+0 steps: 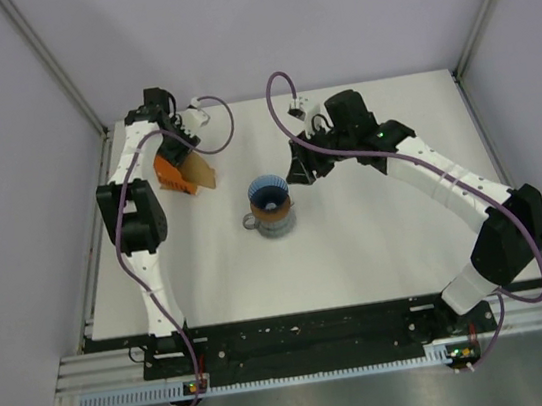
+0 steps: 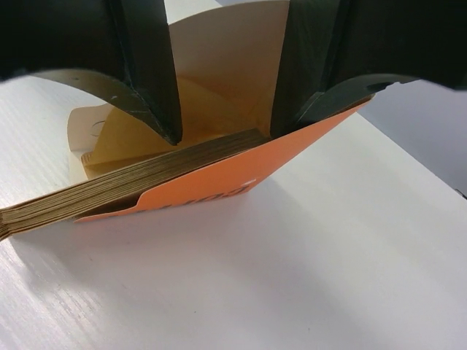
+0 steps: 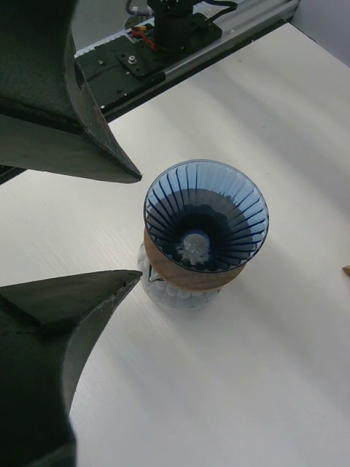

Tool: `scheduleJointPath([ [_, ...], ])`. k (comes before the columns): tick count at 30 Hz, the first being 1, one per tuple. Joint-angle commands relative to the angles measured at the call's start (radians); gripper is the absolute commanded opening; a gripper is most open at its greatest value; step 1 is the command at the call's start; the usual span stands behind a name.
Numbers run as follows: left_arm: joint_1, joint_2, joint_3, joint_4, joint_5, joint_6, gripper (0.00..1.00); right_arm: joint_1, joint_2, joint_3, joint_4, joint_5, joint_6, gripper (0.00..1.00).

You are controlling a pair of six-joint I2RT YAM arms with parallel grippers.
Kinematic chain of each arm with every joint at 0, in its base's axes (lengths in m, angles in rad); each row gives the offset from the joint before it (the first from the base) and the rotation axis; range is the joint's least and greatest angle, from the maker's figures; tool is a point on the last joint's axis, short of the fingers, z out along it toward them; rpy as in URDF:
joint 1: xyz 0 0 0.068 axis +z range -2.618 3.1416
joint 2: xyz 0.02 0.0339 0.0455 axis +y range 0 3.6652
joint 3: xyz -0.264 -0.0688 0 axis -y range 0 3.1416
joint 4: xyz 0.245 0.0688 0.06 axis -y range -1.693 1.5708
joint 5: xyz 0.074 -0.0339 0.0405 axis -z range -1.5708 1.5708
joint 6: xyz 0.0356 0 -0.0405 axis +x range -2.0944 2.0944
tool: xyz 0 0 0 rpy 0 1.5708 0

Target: Place the coffee filter in the dripper

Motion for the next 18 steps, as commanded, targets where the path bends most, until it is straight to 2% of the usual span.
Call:
scheduleJointPath([
  [1, 0.004, -0.005, 0.024, 0.021, 0.009, -0.002, 0.53, -0.005, 0.006, 0.005, 0.019, -0.022, 0.009, 0.51],
  [5, 0.006, -0.016, 0.016, 0.018, 0.021, 0.004, 0.36, -0.004, 0.006, 0.005, 0.019, -0.022, 0.009, 0.51],
  [9, 0.007, -0.034, 0.007, 0.024, 0.029, 0.004, 0.09, -0.005, 0.005, 0.005, 0.019, -0.024, 0.011, 0.51],
  [11, 0.007, -0.057, -0.002, 0.032, 0.033, 0.003, 0.0, -0.005, 0.001, 0.005, 0.019, -0.022, 0.011, 0.51],
  [18, 0.026, -0.158, -0.054, 0.075, 0.147, -0.059, 0.0, -0.005, 0.001, 0.005, 0.019, -0.021, 0.011, 0.51],
])
